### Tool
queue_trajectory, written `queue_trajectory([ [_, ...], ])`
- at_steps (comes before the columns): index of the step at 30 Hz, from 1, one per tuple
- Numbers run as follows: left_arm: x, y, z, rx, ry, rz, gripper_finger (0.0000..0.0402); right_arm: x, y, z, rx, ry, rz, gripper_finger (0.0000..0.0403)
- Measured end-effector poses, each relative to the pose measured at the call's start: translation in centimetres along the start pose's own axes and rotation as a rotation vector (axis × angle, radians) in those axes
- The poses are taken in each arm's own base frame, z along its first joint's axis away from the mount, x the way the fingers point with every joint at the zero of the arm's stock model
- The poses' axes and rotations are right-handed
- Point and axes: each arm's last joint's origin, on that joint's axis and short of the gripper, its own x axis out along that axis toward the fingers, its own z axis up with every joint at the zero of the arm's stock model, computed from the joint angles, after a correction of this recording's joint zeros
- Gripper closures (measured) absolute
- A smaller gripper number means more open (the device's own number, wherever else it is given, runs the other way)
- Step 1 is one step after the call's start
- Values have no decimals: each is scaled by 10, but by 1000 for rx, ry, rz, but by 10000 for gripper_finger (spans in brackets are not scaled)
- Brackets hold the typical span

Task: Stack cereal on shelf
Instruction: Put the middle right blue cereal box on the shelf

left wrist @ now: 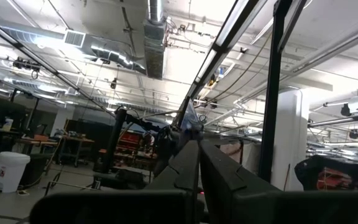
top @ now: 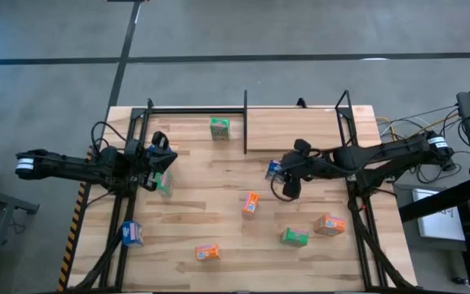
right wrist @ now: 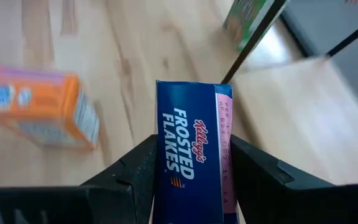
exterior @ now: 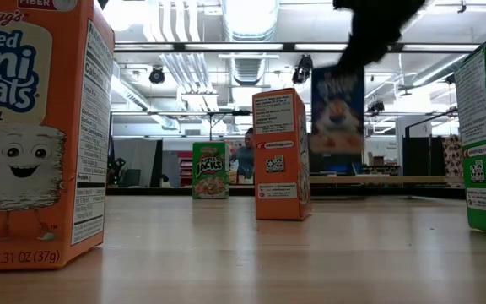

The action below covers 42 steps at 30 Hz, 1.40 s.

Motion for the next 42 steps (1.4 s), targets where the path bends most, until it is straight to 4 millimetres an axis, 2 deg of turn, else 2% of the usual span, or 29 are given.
queue_trajectory([
  [8, 0, 0, 0, 0, -1, 0, 401, -28, -40, 48, -83, -114, -34, 251],
  [12, 0, 0, 0, 0, -2, 0, 401, -28, -70, 55, -95, -122, -42, 255],
  [16, 0, 0, 0, 0, -3, -1, 401, -20, -102, 54, -92, -106, -25, 255],
  [22, 0, 0, 0, 0, -3, -1, 401, 6, -144, 55, -127, -135, 8, 253],
  [33, 0, 0, 0, 0, -3, -1, 401, 77, -211, 55, -214, -56, 4, 256],
  [38, 0, 0, 0, 0, -3, -1, 402, 103, -232, 56, -207, -44, 50, 256],
  [42, 0, 0, 0, 0, -2, -1, 401, 119, -240, 58, -211, -28, 64, 252],
])
